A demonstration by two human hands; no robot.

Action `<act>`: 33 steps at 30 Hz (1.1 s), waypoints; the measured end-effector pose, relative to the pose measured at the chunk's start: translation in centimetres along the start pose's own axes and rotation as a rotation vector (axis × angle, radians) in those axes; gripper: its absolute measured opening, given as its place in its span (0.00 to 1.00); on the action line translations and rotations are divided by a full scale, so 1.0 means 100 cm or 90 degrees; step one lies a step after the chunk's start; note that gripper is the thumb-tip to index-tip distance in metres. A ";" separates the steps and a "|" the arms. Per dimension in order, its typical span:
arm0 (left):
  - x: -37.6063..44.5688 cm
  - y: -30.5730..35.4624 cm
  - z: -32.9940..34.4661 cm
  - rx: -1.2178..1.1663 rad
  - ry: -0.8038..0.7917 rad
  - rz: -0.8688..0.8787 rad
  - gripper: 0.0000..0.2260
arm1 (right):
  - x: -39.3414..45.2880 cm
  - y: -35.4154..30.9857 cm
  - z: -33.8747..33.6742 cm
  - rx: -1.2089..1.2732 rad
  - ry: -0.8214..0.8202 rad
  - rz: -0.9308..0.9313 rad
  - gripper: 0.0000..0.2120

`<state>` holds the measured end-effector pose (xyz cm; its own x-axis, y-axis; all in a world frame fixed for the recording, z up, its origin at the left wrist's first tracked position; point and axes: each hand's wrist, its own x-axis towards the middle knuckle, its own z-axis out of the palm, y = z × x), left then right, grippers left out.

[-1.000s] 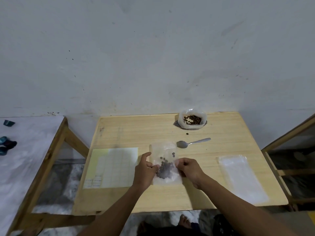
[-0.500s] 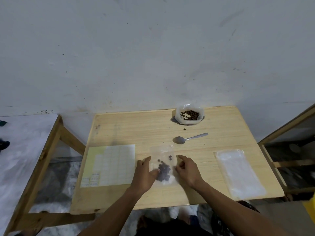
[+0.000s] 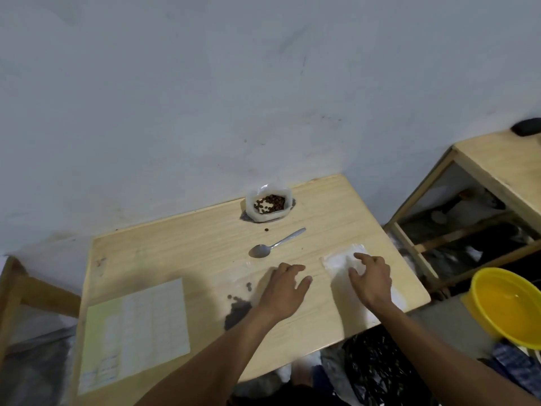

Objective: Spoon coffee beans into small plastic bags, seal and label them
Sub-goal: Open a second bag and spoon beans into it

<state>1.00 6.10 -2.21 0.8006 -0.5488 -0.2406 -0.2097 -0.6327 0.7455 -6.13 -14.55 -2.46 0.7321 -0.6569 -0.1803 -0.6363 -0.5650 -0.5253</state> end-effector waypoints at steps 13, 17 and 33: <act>0.031 0.041 0.064 0.221 -0.236 0.041 0.24 | -0.005 0.042 -0.015 -0.074 -0.069 0.113 0.25; 0.032 0.042 0.062 0.223 -0.232 0.043 0.23 | -0.007 0.040 -0.013 -0.102 -0.054 0.090 0.26; 0.035 0.062 0.026 -0.358 -0.034 -0.229 0.14 | -0.005 -0.001 -0.034 0.278 -0.172 -0.122 0.12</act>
<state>1.05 -1.13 -0.08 0.7342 -0.3923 -0.5541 0.4008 -0.4082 0.8202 -7.19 -15.85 0.49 0.8978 -0.3785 -0.2252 -0.3680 -0.3636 -0.8558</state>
